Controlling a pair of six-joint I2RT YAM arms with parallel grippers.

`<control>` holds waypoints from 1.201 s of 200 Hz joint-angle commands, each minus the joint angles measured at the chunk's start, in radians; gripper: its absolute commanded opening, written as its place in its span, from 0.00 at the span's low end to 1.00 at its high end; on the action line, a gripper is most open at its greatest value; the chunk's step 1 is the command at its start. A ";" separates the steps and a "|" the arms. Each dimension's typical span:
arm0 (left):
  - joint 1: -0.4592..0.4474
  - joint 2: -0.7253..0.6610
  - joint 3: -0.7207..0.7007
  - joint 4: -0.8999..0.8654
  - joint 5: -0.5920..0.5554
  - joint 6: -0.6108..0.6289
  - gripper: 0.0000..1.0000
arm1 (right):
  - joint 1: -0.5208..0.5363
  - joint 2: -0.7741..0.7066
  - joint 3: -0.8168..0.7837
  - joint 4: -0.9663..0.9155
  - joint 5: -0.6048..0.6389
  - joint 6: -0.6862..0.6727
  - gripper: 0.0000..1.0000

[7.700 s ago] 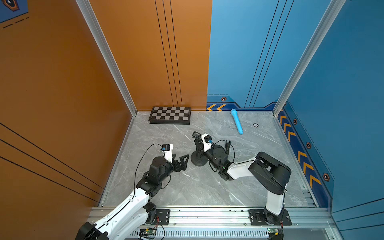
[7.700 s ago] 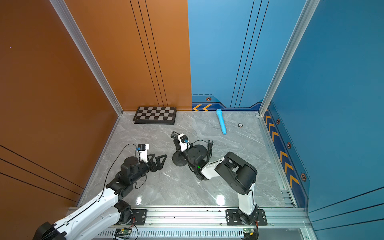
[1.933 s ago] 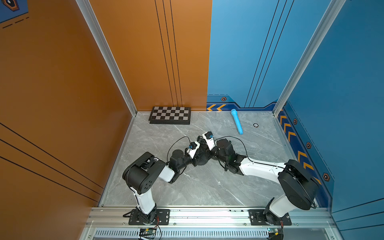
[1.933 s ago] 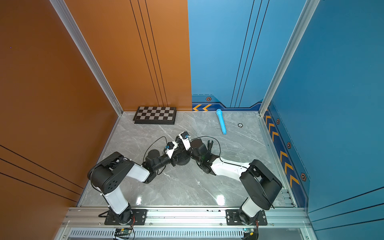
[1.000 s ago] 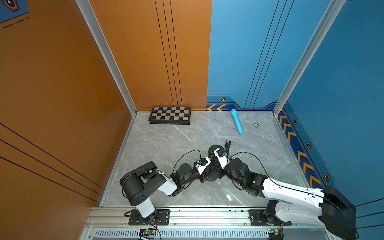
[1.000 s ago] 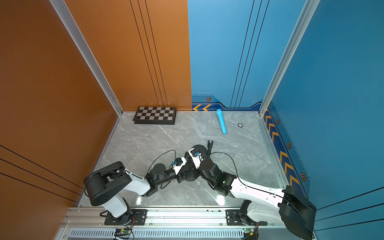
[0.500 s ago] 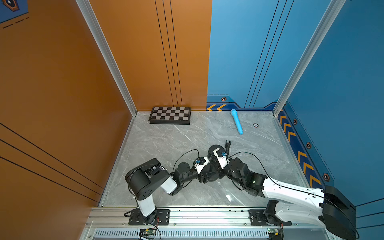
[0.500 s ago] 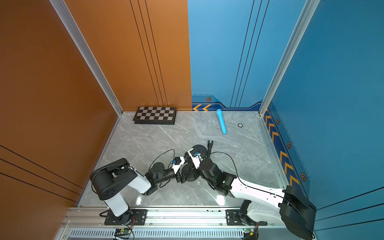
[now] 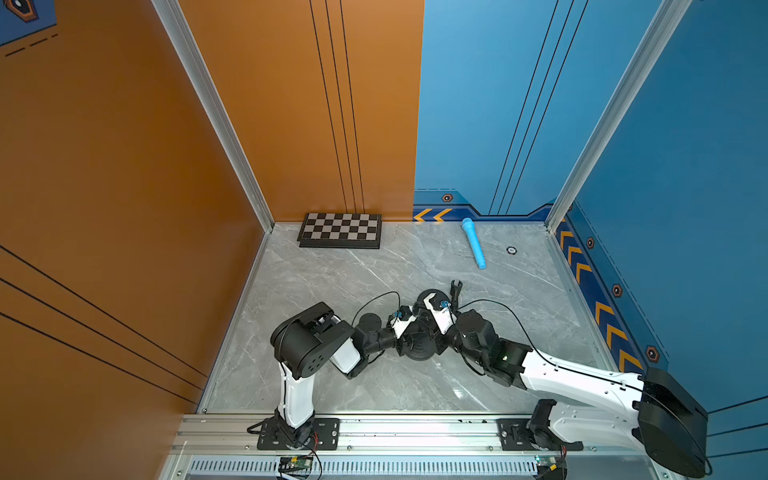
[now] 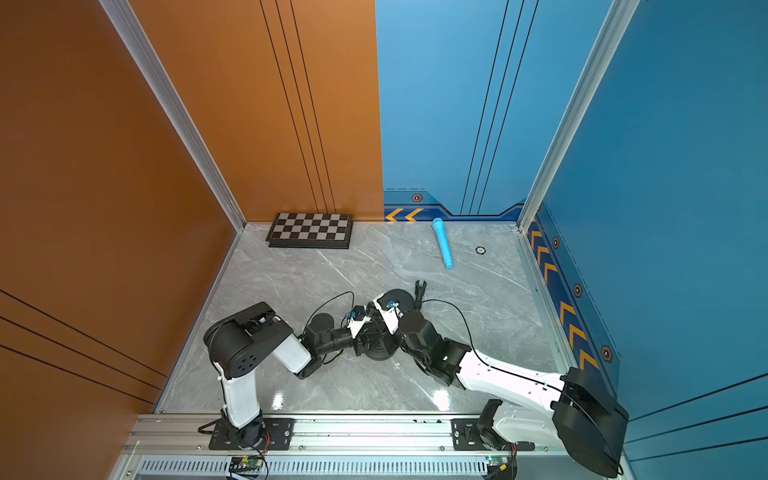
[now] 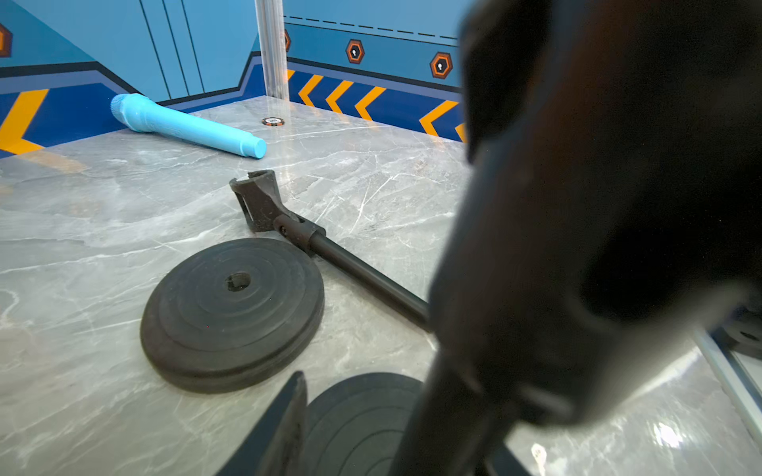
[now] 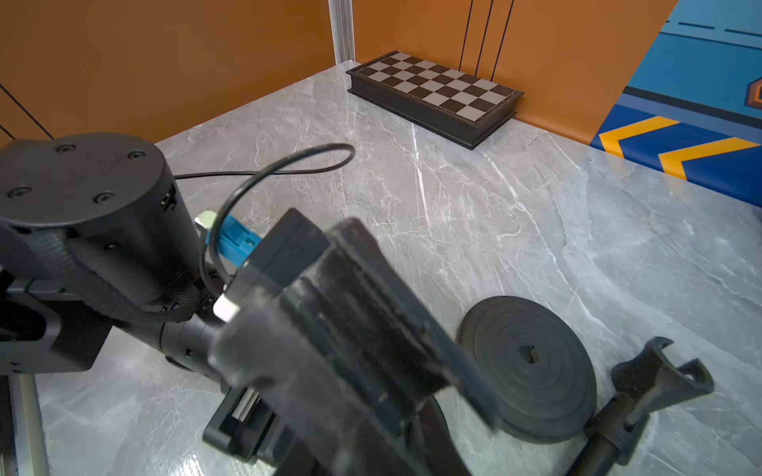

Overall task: Assemble a microphone stand
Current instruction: Move the microphone stand to the center of the board, then screw the microphone stand pole into the microphone stand base.

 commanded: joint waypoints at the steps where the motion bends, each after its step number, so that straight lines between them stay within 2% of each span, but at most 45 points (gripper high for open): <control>1: 0.016 0.013 0.011 0.014 0.020 0.017 0.44 | -0.004 0.033 -0.021 -0.127 -0.047 -0.008 0.00; 21: 0.010 0.009 -0.005 0.015 0.006 0.034 0.37 | -0.012 0.023 -0.028 -0.128 -0.047 -0.008 0.00; 29: 0.012 0.008 -0.006 0.015 0.009 0.035 0.27 | -0.015 0.021 -0.030 -0.131 -0.056 -0.011 0.00; 45: 0.023 0.013 0.002 0.015 0.024 0.003 0.24 | -0.017 0.019 -0.032 -0.133 -0.078 -0.021 0.00; 64: 0.028 0.018 0.011 0.015 0.054 -0.002 0.25 | -0.022 0.000 -0.030 -0.149 -0.155 -0.062 0.12; 80: 0.028 0.023 0.017 0.015 0.096 -0.012 0.25 | -0.047 -0.027 -0.029 -0.170 -0.272 -0.110 0.20; 98: 0.026 0.029 0.028 0.015 0.137 -0.038 0.25 | -0.084 -0.043 -0.015 -0.198 -0.408 -0.153 0.34; 131: 0.023 0.044 0.039 0.016 0.159 -0.065 0.25 | -0.152 -0.052 -0.040 -0.148 -0.515 -0.165 0.47; 177: 0.012 0.063 0.059 0.016 0.184 -0.013 0.26 | -0.233 -0.104 -0.125 0.004 -0.618 -0.177 0.48; 180: 0.012 0.064 0.060 0.016 0.183 -0.009 0.27 | -0.263 -0.107 -0.129 0.012 -0.621 -0.182 0.48; 219: 0.013 0.073 0.060 0.016 0.181 0.005 0.27 | -0.308 -0.140 -0.182 0.157 -0.544 -0.202 0.49; 240: 0.029 0.066 0.057 0.016 0.180 0.004 0.27 | -0.315 -0.107 -0.165 0.178 -0.564 -0.206 0.49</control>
